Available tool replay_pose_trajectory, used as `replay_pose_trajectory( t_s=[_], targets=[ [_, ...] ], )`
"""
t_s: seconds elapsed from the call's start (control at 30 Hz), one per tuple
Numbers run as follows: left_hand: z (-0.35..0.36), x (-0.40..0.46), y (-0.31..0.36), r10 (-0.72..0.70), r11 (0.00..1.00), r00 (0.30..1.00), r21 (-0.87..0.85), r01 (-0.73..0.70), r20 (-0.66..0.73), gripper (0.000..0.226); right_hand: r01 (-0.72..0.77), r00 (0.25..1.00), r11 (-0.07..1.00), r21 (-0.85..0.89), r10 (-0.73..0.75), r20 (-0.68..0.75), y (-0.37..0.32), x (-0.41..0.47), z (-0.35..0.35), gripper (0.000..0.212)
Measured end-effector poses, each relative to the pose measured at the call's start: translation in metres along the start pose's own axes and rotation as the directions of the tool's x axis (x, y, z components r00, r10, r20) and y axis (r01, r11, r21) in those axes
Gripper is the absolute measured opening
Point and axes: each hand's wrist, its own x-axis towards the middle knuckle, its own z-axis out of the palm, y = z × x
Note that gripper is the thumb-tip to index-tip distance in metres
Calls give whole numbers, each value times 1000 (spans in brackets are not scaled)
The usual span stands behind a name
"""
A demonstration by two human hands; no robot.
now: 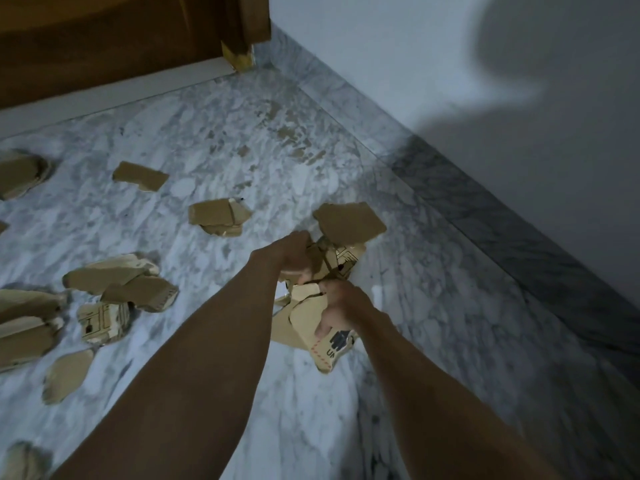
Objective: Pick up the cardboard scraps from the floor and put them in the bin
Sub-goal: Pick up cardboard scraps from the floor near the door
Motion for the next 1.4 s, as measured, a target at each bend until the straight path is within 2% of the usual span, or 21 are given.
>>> replay_pose_trajectory(
  t_s=[0.17, 0.27, 0.37, 0.43, 0.5, 0.57, 0.63, 0.7, 0.77, 0.87, 0.93, 1.0, 1.07, 1.13, 1.2, 1.27, 1.33, 1.4],
  targets=[
    [-4, -2, 1, 36, 992, 999, -120, -36, -2, 61, -45, 999, 995, 84, 45, 5, -2, 2, -1, 75],
    [-6, -5, -8, 37, 968, 999, -247, -39, -14, 61, -46, 999, 986, 157, 45, 8, 0, 3, -4, 83],
    [-12, -10, -23, 25, 915, 998, -400, -47, -60, 57, -59, 998, 969, 239, 53, 33, 7, 0, -21, 45],
    [-17, -18, -36, 19, 898, 998, -438, -47, -66, 49, -80, 997, 954, 289, 72, 39, 14, 0, -44, 36],
    [-19, -26, -53, -6, 898, 999, -440, -14, -44, 43, -74, 997, 940, 332, 79, 0, 24, 5, -68, 44],
    [-20, -34, -70, -37, 913, 999, -406, 33, -1, 45, -49, 991, 924, 379, 92, -95, 32, 12, -92, 65],
    [-20, -39, -83, -64, 936, 997, -342, 77, 47, 52, -33, 983, 948, 317, 89, -163, 31, 17, -113, 62],
    [-19, -38, -94, -79, 951, 992, -292, 106, 101, 54, -10, 984, 975, 224, 49, -169, 22, 29, -129, 65],
    [-20, -38, -96, -91, 957, 988, -262, 122, 128, 58, -14, 993, 994, 109, 27, -115, 9, 47, -136, 87],
    [-22, -35, -98, -97, 961, 987, -246, 127, 129, 59, -112, 994, 987, -115, 111, -12, -9, 78, -140, 129],
    [-23, -33, -100, -95, 959, 986, -252, 127, 136, 59, -164, 985, 965, -205, 169, 11, -14, 99, -139, 144],
    [-23, -30, -100, -84, 962, 985, -245, 119, 150, 65, -167, 985, 914, -369, 171, -21, -15, 110, -136, 140],
    [-22, -29, -98, -73, 967, 983, -229, 110, 166, 75, -159, 987, 861, -482, 135, -85, -16, 111, -132, 124],
    [-19, -28, -99, -75, 963, 982, -245, 116, 171, 75, -168, 984, 846, -506, 119, -129, -12, 111, -131, 117],
    [-17, -29, -100, -79, 941, 981, -311, 132, 178, 71, -193, 980, 842, -505, 142, -137, -6, 111, -131, 122],
    [-15, -33, -103, -87, 903, 983, -404, 146, 160, 56, -212, 976, 881, -423, 168, -138, -1, 109, -130, 122],
    [-13, -36, -113, -50, 845, 992, -524, 104, 118, 32, -227, 970, 926, -301, 187, -155, 3, 102, -128, 116],
    [-12, -47, -120, -51, 778, 996, -622, 83, 69, 37, -259, 959, 930, -262, 216, -183, 5, 93, -123, 113]
  ],
)
